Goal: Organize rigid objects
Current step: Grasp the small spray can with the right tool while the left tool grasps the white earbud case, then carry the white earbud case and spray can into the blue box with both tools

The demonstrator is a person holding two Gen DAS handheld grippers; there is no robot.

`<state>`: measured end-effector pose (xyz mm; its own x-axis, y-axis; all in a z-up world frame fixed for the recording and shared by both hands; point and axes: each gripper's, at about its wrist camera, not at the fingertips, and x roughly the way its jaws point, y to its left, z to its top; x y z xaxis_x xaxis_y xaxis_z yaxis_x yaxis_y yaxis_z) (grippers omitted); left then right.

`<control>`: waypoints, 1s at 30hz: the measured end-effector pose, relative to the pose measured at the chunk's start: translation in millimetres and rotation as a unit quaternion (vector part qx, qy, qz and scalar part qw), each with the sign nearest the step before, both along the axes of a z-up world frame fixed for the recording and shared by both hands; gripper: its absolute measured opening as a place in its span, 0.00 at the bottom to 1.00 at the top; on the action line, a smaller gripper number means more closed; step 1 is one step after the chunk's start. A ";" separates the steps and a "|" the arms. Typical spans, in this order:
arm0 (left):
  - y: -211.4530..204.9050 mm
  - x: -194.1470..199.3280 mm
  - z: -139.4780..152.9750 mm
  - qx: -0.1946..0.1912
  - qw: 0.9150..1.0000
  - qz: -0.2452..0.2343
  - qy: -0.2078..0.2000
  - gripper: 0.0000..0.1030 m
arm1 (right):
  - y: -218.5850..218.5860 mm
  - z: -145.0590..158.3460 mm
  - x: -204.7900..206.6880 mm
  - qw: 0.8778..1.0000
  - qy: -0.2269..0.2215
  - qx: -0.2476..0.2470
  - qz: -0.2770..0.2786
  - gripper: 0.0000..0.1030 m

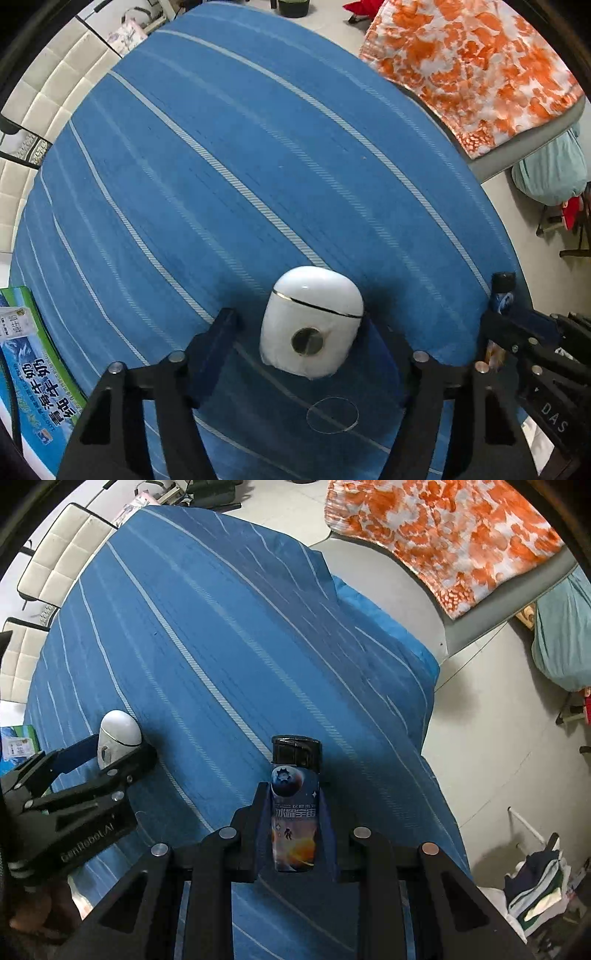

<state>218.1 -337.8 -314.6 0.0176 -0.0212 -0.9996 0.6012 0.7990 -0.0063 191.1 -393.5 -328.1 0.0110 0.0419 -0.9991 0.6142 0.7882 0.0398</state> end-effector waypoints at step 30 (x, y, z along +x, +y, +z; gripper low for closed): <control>297.3 -65.2 186.2 -0.085 0.954 0.237 -0.161 0.44 | 288.9 159.7 61.8 0.960 -0.134 -0.001 0.246 0.26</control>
